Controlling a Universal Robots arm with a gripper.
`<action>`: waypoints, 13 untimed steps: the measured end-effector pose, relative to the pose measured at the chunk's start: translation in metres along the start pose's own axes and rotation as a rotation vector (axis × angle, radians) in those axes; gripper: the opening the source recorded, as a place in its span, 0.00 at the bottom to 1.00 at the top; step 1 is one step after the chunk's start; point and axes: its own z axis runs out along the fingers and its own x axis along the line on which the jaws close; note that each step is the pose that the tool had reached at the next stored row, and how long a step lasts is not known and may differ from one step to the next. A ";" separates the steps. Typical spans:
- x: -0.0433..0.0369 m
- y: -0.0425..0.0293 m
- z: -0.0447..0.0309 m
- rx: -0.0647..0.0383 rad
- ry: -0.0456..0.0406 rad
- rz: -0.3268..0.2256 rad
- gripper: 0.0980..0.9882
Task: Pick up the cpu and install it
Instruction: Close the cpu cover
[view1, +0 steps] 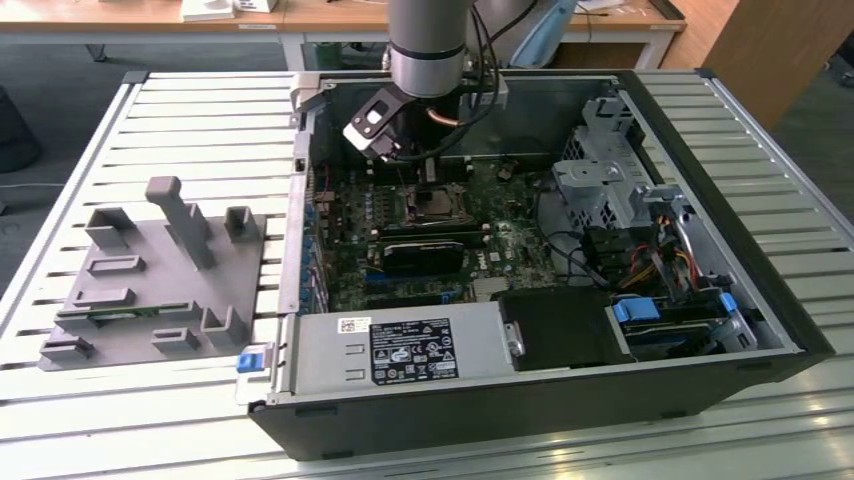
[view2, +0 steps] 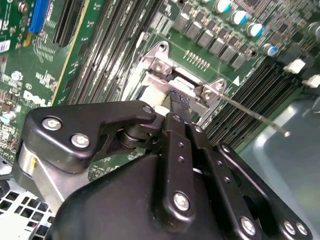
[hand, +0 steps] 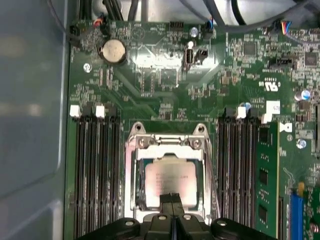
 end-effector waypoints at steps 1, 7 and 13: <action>0.0000 -0.0010 0.0002 0.000 0.0001 0.000 0.01; 0.0003 -0.0023 0.0073 0.001 0.0000 0.000 0.01; 0.0002 -0.0004 0.0090 0.003 0.0013 0.000 0.01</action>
